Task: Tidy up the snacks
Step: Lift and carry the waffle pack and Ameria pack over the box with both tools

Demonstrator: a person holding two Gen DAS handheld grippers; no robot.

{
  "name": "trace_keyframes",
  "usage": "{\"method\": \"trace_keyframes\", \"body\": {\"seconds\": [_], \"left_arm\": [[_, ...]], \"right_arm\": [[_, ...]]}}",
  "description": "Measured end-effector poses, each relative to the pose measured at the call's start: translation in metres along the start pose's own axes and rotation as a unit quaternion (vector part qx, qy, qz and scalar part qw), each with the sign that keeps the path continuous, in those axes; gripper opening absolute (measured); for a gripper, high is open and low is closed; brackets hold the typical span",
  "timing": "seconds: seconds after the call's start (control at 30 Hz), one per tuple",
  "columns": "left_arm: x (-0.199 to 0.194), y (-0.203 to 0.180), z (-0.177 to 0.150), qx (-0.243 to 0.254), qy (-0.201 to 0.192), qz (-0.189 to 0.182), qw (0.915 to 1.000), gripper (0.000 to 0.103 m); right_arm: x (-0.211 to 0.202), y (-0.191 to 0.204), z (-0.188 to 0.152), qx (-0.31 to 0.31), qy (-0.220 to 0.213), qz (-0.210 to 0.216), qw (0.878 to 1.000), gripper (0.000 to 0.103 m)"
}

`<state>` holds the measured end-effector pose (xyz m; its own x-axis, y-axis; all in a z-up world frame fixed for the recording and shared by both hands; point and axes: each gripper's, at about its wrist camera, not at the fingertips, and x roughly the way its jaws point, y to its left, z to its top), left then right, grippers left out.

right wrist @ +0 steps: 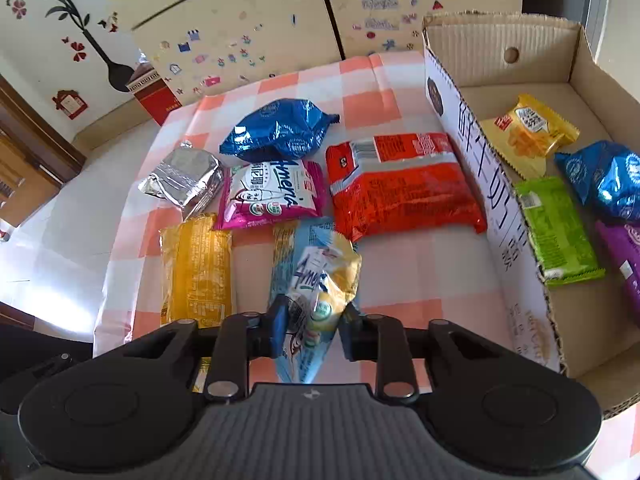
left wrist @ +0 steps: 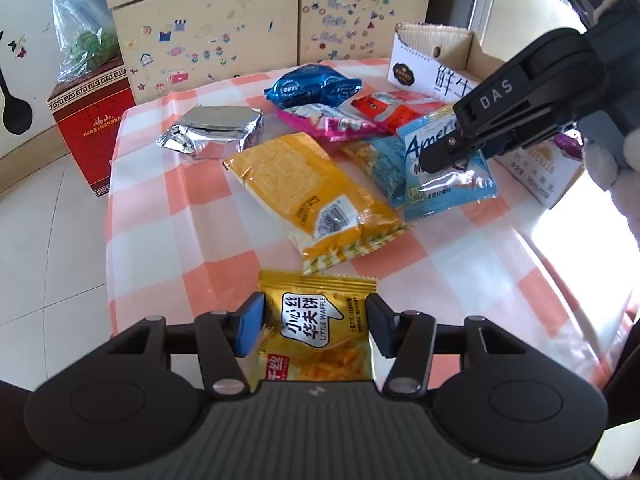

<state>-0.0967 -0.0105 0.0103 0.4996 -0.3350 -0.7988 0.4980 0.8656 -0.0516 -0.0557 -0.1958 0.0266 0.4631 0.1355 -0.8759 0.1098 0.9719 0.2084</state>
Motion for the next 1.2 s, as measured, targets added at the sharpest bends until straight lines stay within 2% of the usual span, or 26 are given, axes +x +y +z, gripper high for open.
{"method": "trace_keyframes", "body": {"seconds": [0.13,0.37,0.77,1.2], "left_arm": [[-0.009,-0.006,-0.001,0.005,-0.012,0.002,0.9999,0.054],[-0.020,-0.015,-0.002,0.008,-0.027,-0.005,0.9996,0.054],[-0.043,-0.025,0.008,0.000,-0.062,-0.018,0.9979,0.054],[-0.047,-0.025,0.042,-0.012,-0.083,-0.011,0.9965,0.054]], "right_arm": [[-0.005,0.000,-0.001,-0.011,-0.009,0.003,1.000,0.016],[-0.009,0.003,-0.002,-0.026,-0.016,0.008,0.999,0.015],[-0.031,0.007,0.000,-0.040,-0.055,0.013,0.998,0.015],[-0.058,0.002,0.004,-0.037,-0.103,0.016,0.994,0.015]]}}
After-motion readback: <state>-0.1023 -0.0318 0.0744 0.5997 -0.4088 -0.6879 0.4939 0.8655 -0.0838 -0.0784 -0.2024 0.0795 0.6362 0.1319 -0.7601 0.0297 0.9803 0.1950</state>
